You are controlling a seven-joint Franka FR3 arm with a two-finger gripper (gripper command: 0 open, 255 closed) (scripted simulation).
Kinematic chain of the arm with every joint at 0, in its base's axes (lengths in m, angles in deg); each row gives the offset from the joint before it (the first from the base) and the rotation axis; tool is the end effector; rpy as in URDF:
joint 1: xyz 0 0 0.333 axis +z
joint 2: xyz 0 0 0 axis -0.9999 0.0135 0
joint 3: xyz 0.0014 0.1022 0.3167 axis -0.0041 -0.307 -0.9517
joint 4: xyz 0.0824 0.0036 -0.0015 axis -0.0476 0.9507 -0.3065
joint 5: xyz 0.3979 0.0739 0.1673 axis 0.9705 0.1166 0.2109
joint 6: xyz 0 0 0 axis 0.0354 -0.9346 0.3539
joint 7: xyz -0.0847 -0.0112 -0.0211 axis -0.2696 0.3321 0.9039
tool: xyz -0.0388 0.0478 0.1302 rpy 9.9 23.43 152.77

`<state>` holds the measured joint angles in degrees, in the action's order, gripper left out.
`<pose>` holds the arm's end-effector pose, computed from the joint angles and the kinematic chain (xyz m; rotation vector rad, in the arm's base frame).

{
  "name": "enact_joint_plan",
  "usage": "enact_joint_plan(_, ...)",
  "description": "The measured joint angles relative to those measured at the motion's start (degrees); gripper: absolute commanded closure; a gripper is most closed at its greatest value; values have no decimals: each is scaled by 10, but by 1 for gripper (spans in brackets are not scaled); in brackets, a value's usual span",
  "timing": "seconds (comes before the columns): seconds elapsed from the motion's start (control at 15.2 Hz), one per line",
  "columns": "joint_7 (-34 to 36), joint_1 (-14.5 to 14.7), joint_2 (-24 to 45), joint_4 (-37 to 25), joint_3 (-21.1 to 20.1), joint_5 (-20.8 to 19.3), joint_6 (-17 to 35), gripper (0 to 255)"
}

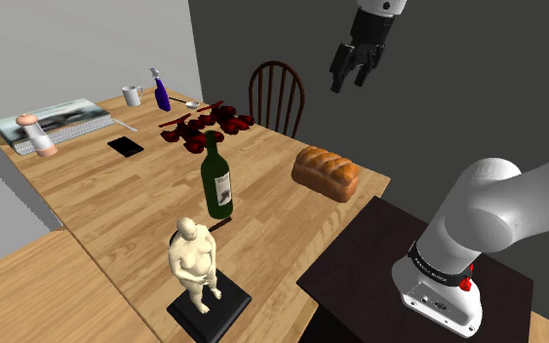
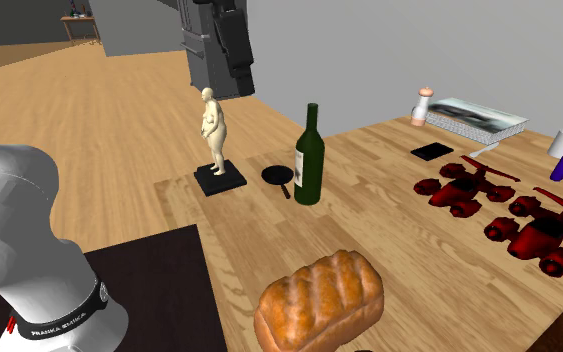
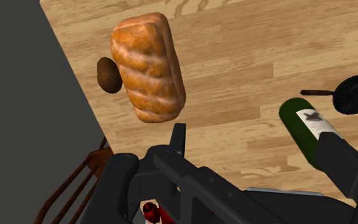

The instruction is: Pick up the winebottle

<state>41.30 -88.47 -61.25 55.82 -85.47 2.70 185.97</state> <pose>0.3694 -0.0041 0.5971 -3.1071 0.1947 -0.2515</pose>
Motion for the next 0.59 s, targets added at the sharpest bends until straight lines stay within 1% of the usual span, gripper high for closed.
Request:
enact_joint_plan(0.2,12,3,15,-1,-10,5,12,0)
enact_joint_plan(0.59,67,14,122,-39,-53,23,69,0)
